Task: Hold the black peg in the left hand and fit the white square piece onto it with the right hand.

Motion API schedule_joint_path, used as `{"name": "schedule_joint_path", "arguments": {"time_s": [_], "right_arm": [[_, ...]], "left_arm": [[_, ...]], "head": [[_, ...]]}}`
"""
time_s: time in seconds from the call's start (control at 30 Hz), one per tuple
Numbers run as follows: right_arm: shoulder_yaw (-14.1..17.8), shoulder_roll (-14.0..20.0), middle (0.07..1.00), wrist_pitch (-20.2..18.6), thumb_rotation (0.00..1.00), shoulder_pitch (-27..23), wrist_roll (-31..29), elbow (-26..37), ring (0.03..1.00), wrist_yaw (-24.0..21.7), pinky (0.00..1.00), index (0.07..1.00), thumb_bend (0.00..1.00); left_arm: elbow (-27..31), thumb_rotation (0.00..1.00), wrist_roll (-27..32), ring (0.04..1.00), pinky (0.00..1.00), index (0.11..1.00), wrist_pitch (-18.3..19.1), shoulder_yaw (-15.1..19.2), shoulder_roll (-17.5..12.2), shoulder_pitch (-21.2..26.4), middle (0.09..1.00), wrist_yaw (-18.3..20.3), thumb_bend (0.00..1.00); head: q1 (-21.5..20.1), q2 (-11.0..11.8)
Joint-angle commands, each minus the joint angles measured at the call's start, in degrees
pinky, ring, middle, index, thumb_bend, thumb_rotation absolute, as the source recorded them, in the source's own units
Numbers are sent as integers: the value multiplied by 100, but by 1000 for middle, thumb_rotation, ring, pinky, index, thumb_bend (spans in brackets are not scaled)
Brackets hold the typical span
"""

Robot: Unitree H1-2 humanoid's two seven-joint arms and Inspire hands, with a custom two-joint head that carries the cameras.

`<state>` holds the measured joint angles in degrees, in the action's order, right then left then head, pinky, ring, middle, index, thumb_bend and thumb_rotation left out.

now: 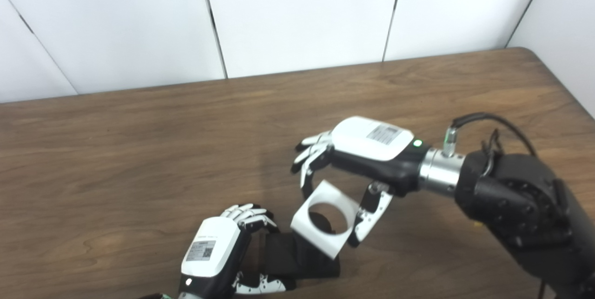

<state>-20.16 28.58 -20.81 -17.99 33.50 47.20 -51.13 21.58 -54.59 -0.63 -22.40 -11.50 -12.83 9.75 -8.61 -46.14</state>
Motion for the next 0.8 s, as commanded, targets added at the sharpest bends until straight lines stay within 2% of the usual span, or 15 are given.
{"name": "schedule_joint_path", "arguments": {"time_s": [0.0, 0.43, 0.77], "right_arm": [[30, -27, 800, 312, 133, -101, 127, -13, 908, 246, 891, 482, 524], [40, -238, 795, 925, 133, 142, 334, -423, 912, 442, 906, 482, 525], [114, -256, 796, 949, 133, 244, 440, -532, 913, 520, 899, 482, 525]], "left_arm": [[-82, 45, -145, 845, 850, 488, 83, -75, -6, 3, 769, 157, 515], [-18, 45, -166, 844, 855, 488, 123, -88, 65, -5, 767, 200, 516], [15, 45, -152, 841, 851, 488, 99, -94, 74, -14, 766, 190, 516]], "head": [[-9, 0], [25, -28], [6, -46]]}}
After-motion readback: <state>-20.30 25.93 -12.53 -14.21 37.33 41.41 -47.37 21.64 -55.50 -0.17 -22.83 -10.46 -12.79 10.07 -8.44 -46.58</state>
